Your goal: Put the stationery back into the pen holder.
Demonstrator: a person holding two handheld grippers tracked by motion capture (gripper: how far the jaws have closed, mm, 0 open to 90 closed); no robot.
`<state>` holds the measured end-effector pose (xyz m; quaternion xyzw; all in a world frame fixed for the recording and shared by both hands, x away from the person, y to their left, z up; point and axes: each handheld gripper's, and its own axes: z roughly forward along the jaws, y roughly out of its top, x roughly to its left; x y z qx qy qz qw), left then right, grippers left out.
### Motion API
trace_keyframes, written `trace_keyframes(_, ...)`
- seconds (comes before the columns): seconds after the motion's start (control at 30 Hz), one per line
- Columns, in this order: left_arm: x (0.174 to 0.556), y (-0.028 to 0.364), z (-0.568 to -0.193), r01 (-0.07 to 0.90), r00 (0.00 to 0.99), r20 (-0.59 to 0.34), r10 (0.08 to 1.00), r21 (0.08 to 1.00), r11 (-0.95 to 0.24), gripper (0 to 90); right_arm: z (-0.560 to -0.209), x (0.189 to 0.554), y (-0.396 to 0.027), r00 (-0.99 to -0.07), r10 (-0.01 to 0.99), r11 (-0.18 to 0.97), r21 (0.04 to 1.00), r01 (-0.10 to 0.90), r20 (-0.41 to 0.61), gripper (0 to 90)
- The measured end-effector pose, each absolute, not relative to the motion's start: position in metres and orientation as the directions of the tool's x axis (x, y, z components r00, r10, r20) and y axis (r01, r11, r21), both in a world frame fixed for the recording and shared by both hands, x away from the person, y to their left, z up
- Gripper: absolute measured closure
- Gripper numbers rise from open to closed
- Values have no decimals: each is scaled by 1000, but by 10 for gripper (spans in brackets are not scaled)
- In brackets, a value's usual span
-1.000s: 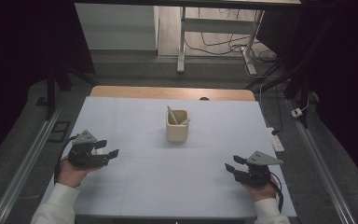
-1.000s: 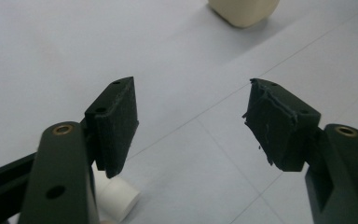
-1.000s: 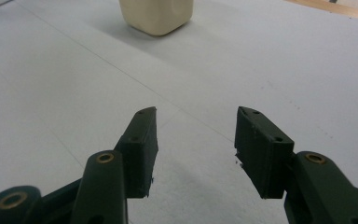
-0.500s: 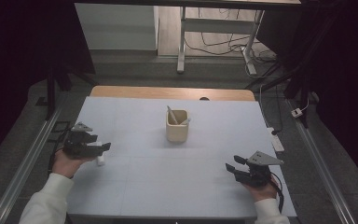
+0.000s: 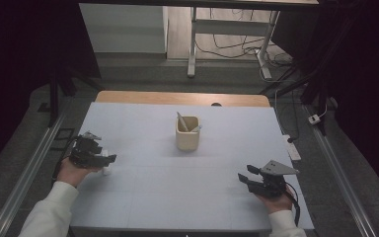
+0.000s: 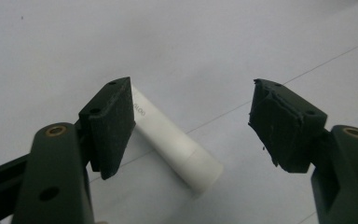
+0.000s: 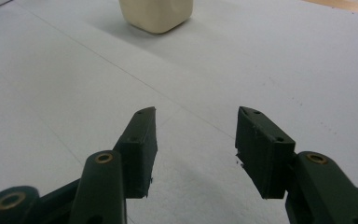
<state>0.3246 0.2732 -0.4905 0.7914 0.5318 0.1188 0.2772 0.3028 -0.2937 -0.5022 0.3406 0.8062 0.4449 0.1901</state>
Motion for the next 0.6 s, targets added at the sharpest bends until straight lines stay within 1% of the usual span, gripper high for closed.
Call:
trace_keyframes(0.53, 319, 272, -514, 830, 378, -107, 920, 479, -285, 319, -504, 303, -292, -698, 716, 375, 845, 381, -3, 476)
trace_keyframes(0.6, 320, 272, -516, 837, 376, -94, 922, 462, -294, 325, -503, 303, -292, -698, 716, 376, 845, 381, -4, 476)
